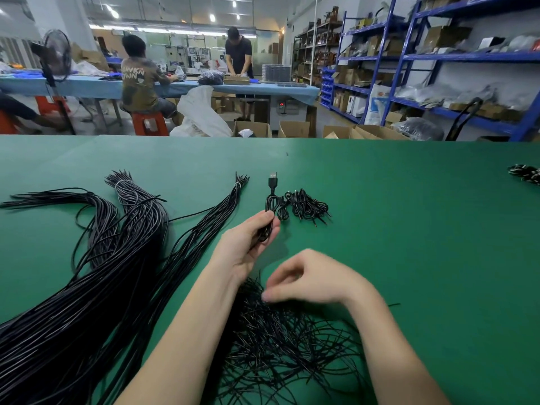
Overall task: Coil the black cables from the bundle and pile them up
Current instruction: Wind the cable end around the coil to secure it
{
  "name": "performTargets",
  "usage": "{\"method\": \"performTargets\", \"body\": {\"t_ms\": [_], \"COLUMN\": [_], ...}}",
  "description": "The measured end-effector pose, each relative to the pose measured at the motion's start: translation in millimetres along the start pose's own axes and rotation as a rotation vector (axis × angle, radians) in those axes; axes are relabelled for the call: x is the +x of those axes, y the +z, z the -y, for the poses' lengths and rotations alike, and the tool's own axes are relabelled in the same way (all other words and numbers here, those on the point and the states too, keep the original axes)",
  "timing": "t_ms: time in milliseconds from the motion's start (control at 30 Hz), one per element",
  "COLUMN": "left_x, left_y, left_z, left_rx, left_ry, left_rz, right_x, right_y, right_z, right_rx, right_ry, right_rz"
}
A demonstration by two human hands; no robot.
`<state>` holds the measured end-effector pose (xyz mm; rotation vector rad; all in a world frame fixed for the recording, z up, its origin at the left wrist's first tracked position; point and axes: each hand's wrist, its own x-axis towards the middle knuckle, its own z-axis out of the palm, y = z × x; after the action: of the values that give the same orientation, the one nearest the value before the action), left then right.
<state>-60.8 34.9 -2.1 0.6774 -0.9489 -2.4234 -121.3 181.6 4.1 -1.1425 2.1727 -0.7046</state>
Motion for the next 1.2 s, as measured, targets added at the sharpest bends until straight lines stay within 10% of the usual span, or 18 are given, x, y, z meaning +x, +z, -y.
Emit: {"method": "performTargets", "body": {"t_ms": [600, 967, 1200], "left_x": [-5.2, -7.6, -7.2], "left_y": [0.1, 5.7, 8.8], "left_z": [-3.0, 6.1, 15.8], "left_rx": [0.017, 0.153, 0.36], "left_ry": [0.063, 0.112, 0.189], "left_rz": [0.01, 0.056, 0.119], "right_x": [1.4, -0.2, 1.3], "right_y": [8.0, -9.1, -7.8], "right_z": [6.5, -15.3, -12.9], "right_rx": [-0.184, 0.809, 0.765], "right_ry": [-0.047, -0.112, -0.155], "right_rz": [-0.168, -0.678, -0.729]}}
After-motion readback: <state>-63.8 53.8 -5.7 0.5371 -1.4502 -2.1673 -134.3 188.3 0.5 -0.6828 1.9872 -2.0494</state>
